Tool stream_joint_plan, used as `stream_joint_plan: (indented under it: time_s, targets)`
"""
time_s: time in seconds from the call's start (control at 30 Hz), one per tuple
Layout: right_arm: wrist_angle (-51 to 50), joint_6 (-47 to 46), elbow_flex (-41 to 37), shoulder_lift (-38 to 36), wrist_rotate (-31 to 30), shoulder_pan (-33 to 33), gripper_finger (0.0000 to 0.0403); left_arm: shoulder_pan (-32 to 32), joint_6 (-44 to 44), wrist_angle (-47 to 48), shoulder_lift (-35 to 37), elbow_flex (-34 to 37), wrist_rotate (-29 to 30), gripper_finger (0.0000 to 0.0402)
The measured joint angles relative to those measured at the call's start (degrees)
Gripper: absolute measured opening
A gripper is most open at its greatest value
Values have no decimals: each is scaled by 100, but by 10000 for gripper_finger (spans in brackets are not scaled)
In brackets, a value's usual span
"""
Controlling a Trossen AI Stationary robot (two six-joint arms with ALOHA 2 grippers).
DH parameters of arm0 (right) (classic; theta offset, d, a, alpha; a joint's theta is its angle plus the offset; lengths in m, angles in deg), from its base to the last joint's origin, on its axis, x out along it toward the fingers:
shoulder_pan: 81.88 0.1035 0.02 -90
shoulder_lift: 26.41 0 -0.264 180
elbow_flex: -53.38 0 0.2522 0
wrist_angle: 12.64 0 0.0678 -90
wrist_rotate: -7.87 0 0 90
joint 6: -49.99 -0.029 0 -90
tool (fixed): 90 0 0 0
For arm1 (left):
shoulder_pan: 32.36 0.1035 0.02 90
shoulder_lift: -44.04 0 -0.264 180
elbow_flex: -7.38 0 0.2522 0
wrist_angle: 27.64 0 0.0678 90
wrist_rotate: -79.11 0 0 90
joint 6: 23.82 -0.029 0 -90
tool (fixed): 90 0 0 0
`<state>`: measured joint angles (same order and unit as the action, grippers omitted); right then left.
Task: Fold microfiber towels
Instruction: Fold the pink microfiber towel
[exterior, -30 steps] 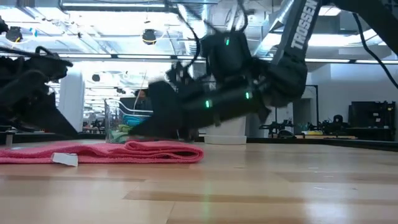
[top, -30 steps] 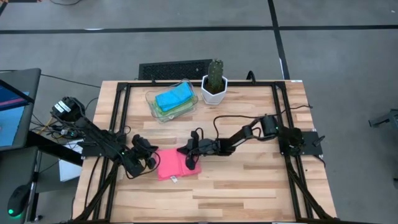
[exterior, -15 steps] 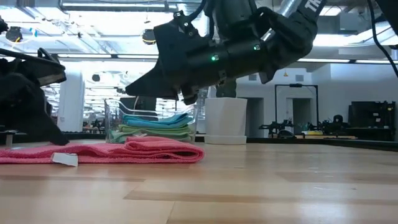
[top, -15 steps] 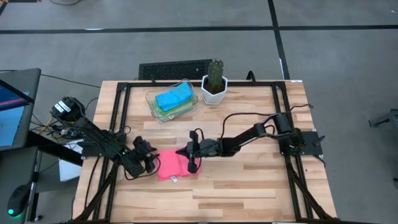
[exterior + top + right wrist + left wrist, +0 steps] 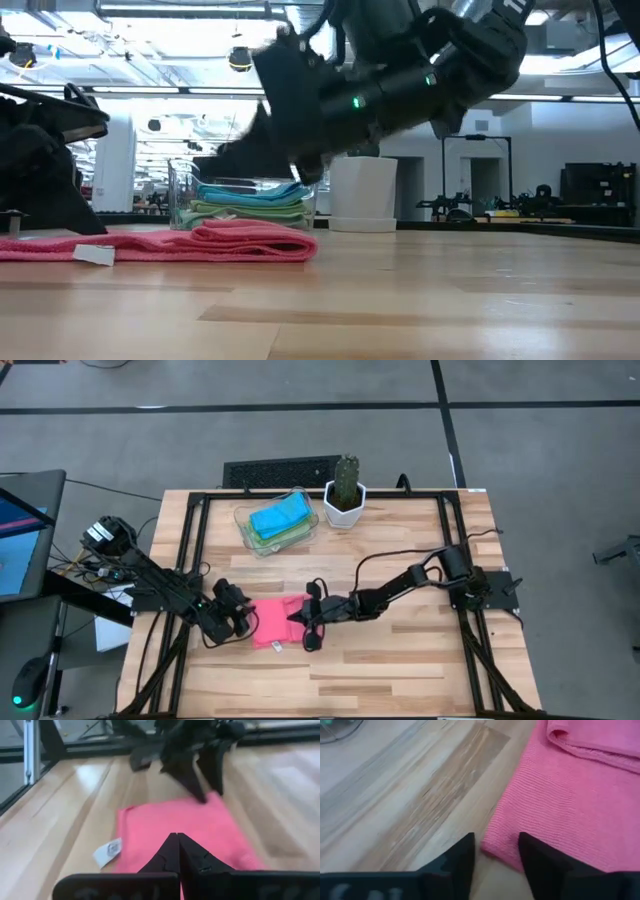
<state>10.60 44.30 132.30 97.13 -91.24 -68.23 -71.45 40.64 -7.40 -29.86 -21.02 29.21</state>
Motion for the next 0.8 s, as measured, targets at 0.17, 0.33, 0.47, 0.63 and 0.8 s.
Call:
stream_joint_plan:
  time_s: [0.17,0.33,0.47,0.63,0.8]
  targets:
    - [-147,-184,-1,58,-30,81,19,0,205,-132,-7,3,-11,90]
    - [-242,-160,-8,56,-153,219,17,12,42,-476,-7,1,-98,48]
    - [-243,-183,-6,56,-165,275,17,75,-111,-781,-7,-2,-105,10]
    - [-431,-304,-4,56,-195,346,19,185,-195,-754,0,-163,-159,9]
    - [-827,-435,-6,56,-228,438,14,332,-533,-748,0,-405,-236,3]
